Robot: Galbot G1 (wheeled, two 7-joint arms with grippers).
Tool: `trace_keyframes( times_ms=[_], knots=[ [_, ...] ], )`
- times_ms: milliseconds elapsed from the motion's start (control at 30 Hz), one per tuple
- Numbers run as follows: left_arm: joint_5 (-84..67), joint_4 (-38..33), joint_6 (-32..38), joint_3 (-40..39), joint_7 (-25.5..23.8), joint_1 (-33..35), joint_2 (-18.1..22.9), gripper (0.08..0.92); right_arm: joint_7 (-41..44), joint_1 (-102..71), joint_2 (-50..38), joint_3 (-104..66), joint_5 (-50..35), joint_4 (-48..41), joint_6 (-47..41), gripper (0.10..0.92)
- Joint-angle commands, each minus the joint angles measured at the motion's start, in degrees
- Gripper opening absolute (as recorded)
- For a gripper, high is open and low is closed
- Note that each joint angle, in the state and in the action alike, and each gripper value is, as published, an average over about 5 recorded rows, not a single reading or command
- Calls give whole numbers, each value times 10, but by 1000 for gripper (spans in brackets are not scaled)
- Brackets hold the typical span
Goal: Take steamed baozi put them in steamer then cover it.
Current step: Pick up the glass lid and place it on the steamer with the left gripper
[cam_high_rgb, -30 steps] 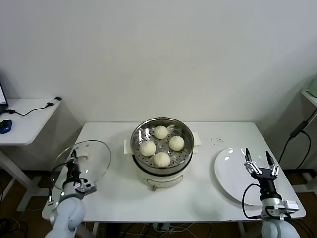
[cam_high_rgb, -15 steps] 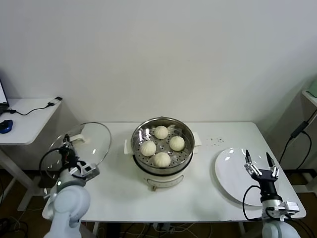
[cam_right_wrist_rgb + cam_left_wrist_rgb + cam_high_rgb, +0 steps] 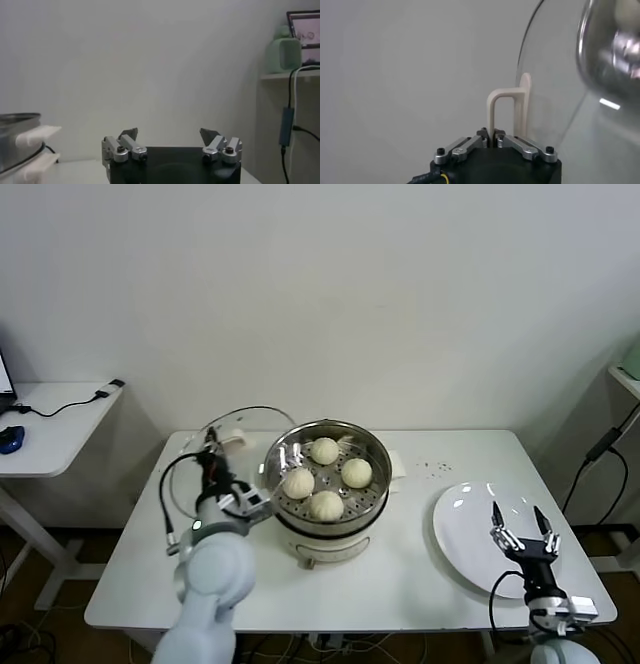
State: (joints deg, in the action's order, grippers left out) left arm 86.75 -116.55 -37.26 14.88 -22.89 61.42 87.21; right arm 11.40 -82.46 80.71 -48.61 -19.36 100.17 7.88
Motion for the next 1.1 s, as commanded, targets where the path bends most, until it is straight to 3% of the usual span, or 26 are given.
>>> trace_keyframes(
  times_ms=[33,367,833,1100],
  knots=[
    [36,73,-28,-169,-21,-95,65,149,-2,8,1,2,20,-22,-8,823],
    [4,143,-42,-223,12,-118,78,149,-2,26,-2,3,20,-40,-8,823],
    [105,201,-27,-214,73,-102,78,149,-4,36,0,10,21,-49,-5,823],
    [112,228,-26,-206,81,-106,78,149,-4,34,2,8,22,-47,-3,823]
  ],
)
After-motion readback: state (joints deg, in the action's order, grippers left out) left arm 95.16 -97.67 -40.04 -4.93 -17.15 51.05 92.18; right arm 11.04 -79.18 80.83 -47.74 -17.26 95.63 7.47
